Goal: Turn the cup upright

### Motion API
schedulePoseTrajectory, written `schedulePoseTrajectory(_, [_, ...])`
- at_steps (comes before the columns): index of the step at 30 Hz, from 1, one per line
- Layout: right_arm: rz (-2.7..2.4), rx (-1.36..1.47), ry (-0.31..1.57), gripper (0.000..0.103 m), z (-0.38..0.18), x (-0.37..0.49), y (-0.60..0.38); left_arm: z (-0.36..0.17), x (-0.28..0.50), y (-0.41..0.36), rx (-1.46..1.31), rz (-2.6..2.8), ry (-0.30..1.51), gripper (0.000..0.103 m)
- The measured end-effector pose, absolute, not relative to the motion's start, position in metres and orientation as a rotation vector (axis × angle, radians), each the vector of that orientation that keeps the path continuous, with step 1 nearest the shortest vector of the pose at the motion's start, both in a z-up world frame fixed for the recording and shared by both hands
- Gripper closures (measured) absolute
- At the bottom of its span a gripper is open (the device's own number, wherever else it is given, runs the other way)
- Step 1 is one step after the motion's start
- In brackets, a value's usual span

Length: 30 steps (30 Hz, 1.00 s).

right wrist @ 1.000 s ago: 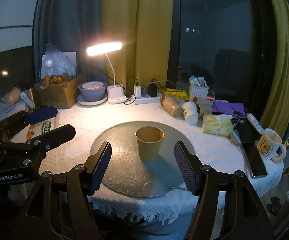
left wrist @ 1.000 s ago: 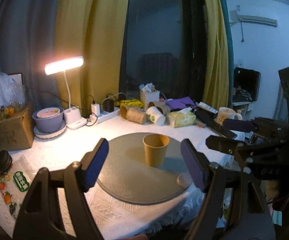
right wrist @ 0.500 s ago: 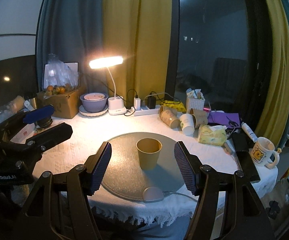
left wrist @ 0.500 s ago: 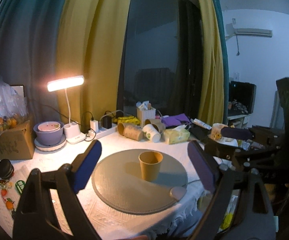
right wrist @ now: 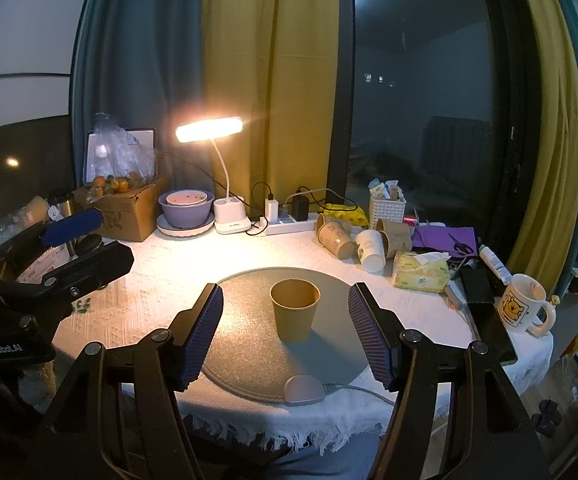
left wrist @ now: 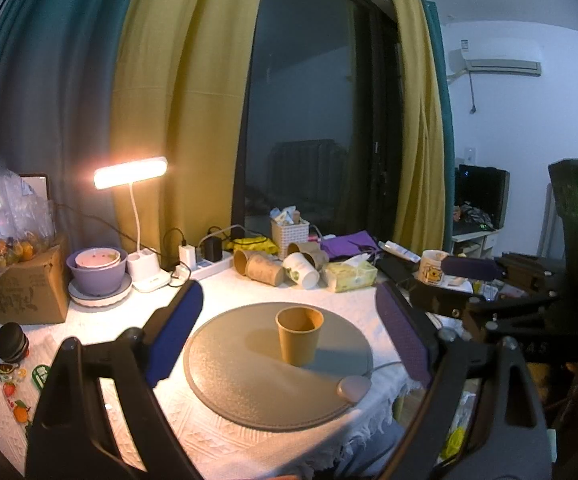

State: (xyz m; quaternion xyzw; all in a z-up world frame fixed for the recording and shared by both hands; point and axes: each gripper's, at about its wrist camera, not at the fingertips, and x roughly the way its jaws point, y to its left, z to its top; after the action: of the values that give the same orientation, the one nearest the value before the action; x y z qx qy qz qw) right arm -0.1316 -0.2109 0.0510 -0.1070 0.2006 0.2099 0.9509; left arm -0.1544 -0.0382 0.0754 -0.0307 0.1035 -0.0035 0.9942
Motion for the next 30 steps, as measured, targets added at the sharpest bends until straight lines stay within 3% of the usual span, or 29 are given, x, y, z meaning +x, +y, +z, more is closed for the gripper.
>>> schedulePoseTrajectory(30, [0.426, -0.219, 0.412, 0.035, 0.0514, -0.1309, -0.2122, 0.0765, -0.1541, -0.042, -0.061, -0.011, 0.21, 0.014])
